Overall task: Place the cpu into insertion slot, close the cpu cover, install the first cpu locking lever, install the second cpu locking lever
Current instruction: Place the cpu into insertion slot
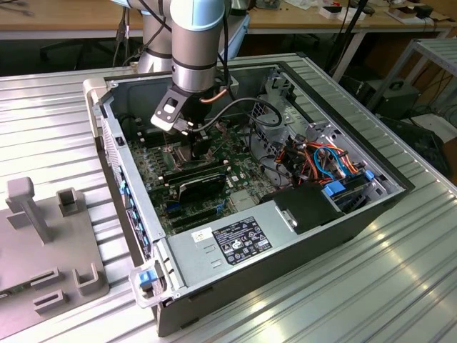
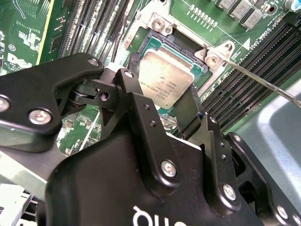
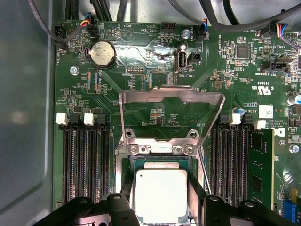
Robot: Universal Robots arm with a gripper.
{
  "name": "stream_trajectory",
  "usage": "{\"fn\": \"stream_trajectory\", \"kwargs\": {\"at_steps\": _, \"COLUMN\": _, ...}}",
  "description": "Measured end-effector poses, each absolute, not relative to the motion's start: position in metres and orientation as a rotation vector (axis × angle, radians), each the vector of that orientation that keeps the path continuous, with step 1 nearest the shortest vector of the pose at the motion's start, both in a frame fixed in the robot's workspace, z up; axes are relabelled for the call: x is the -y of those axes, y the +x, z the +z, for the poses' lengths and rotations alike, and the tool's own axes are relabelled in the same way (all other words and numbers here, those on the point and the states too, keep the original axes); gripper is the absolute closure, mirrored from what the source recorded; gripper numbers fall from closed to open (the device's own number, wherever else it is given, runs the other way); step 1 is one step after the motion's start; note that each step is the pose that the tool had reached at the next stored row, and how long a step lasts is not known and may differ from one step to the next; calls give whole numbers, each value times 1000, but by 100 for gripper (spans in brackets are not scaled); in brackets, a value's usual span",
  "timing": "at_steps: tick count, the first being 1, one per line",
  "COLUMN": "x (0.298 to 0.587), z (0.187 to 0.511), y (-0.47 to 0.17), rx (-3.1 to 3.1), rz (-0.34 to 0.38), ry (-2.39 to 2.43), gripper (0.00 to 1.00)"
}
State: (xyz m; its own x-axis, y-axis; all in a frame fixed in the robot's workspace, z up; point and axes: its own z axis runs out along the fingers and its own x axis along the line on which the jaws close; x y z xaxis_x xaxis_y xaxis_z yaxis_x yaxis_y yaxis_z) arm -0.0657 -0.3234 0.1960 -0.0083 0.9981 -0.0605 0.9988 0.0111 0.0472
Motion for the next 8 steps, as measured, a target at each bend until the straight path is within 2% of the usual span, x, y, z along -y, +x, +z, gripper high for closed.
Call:
{"fn": "stream_trajectory", "kwargs": {"at_steps": 6, "x": 323, "z": 196, "y": -66, "rx": -2178, "rz": -12, "ry": 2157, "gripper": 45}}
{"fn": "stream_trajectory", "kwargs": {"at_steps": 8, "x": 323, "z": 195, "y": -65, "rx": -2179, "rz": -11, "ry": 2157, "gripper": 33}}
